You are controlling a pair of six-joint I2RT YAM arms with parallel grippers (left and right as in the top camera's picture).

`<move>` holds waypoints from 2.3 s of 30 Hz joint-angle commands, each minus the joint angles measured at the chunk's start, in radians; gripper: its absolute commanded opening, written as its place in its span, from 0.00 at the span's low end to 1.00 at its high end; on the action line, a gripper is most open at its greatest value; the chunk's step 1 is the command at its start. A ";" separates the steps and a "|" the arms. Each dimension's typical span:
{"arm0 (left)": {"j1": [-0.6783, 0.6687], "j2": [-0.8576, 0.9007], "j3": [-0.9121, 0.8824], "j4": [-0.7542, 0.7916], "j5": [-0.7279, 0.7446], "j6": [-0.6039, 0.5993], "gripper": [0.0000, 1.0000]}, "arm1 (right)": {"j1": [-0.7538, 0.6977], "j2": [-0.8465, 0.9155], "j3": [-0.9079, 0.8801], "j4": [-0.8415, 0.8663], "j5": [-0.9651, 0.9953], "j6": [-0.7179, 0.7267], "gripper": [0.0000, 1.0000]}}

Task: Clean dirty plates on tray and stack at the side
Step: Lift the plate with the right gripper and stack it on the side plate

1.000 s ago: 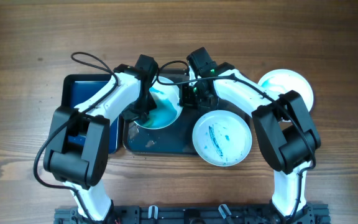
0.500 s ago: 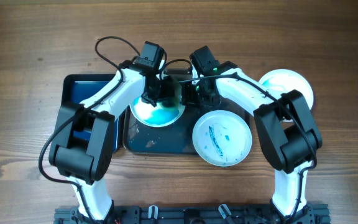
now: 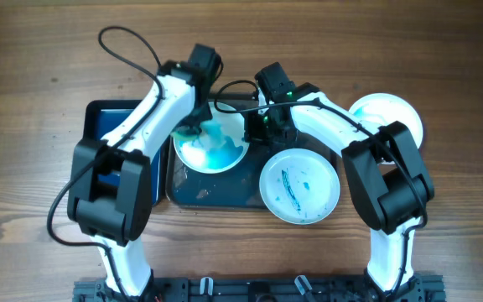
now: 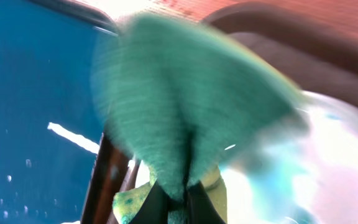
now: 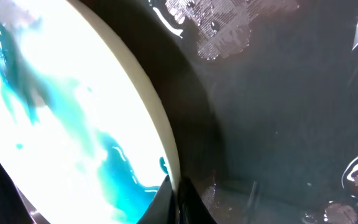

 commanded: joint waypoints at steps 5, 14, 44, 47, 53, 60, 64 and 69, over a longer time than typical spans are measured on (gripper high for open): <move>0.143 -0.035 0.203 -0.134 0.329 -0.018 0.04 | 0.002 -0.059 -0.011 -0.021 0.036 -0.091 0.04; 0.163 -0.040 0.203 -0.126 0.341 -0.026 0.04 | 0.138 -0.465 -0.011 -0.173 1.043 -0.209 0.04; 0.163 -0.040 0.203 -0.120 0.310 -0.019 0.04 | 0.005 -0.549 -0.105 -0.123 0.296 -0.219 0.04; 0.163 -0.040 0.203 -0.120 0.310 -0.019 0.04 | -0.225 -0.592 -0.105 -0.122 0.229 -0.140 0.04; 0.163 -0.039 0.203 -0.121 0.310 -0.019 0.04 | -0.693 -0.594 -0.174 -0.221 0.356 -0.059 0.04; 0.163 -0.038 0.203 -0.135 0.310 -0.018 0.04 | -0.867 -0.553 -0.462 -0.029 0.419 -0.003 0.05; 0.163 -0.038 0.203 -0.135 0.310 -0.018 0.04 | -0.867 -0.533 -0.438 -0.042 0.250 -0.062 0.52; 0.163 -0.038 0.203 -0.104 0.311 -0.019 0.04 | -0.767 -0.561 -0.212 -0.329 -0.002 -0.308 0.52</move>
